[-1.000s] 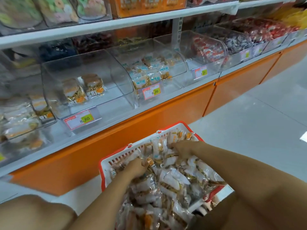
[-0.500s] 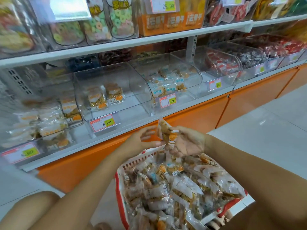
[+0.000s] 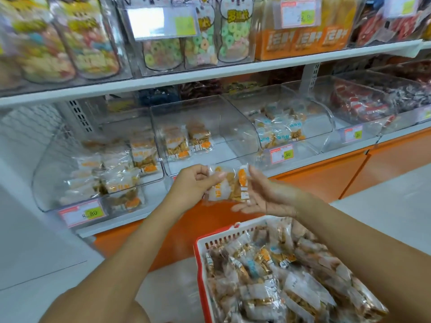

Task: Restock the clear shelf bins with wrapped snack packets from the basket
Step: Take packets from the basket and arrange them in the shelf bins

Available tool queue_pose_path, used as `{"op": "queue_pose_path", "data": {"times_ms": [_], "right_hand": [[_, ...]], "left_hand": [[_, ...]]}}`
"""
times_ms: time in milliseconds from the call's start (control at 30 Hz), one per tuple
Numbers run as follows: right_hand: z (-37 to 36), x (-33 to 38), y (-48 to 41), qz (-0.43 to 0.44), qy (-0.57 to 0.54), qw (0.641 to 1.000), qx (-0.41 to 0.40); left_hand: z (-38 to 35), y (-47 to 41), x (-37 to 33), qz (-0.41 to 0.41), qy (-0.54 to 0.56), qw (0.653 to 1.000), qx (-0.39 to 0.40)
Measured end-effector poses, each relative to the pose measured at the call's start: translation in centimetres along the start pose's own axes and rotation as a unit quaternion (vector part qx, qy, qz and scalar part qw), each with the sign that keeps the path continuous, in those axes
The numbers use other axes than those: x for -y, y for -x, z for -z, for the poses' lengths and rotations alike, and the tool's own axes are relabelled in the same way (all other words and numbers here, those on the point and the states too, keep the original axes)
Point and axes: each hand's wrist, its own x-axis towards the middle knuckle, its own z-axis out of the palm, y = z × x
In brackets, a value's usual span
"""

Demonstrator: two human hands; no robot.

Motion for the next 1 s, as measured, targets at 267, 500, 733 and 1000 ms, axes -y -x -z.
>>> {"op": "queue_pose_path", "data": {"times_ms": [267,500,733,1000], "right_hand": [[-4.2,1.5,-1.5,0.052,0.085,0.984,-0.149],[-7.0,7.2,-2.5,0.055,0.522,0.842,-0.127],[-5.1,10.9,-9.4,0.073,0.483,0.853,-0.183],[-0.1,9.0,-20.0,0.002,0.42,0.854,-0.306]], "left_hand": [[3.5,1.3,-0.1,0.02,0.174,0.984,-0.023],[6.6,0.8,-0.8,-0.067,0.074,0.993,-0.066],[9.0,-2.2,0.2,-0.048,0.029,0.966,-0.254],[10.0,-3.6,2.8,-0.014,-0.154,0.963,-0.22]]}}
